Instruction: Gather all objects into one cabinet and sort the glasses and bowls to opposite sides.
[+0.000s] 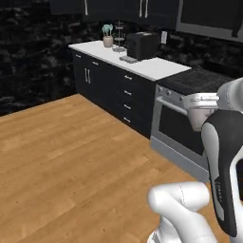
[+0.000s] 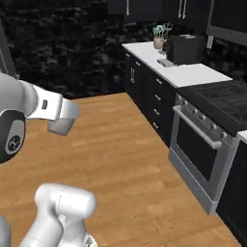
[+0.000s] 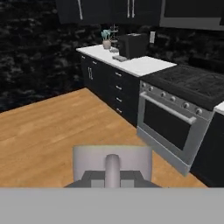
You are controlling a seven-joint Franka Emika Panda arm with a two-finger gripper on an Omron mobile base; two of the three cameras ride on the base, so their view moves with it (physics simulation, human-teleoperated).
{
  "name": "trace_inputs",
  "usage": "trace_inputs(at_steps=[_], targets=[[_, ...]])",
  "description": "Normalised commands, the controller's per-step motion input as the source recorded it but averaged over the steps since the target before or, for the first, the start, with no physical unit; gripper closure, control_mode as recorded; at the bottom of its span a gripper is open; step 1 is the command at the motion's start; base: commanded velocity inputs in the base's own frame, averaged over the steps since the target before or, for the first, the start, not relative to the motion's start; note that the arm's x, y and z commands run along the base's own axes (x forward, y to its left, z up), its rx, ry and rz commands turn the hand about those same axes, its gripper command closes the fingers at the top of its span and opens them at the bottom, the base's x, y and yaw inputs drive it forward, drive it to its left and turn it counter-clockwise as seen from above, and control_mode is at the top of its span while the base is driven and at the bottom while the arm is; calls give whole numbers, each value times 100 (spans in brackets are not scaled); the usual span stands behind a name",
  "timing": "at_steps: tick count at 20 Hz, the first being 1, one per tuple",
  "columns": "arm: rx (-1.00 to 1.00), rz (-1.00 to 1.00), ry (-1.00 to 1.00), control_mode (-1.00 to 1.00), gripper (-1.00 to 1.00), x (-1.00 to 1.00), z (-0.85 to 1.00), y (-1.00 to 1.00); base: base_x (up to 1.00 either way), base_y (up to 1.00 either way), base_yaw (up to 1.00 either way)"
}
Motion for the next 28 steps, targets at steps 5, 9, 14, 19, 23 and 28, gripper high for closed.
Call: trace_inputs(at_steps=[5, 9, 14, 19, 23, 28], targets=[[0, 0, 0, 100, 100, 0, 0, 0, 20, 0, 85], [0, 0, 0, 100, 100, 0, 0, 0, 66, -2, 63], [0, 0, 0, 100, 100, 0, 0, 0, 100, -3, 21], [0, 0, 0, 100, 100, 0, 0, 0, 100, -5, 11], [0, 0, 0, 100, 100, 0, 0, 0, 100, -1, 5], [0, 0, 0, 100, 100, 0, 0, 0, 100, -10, 1]])
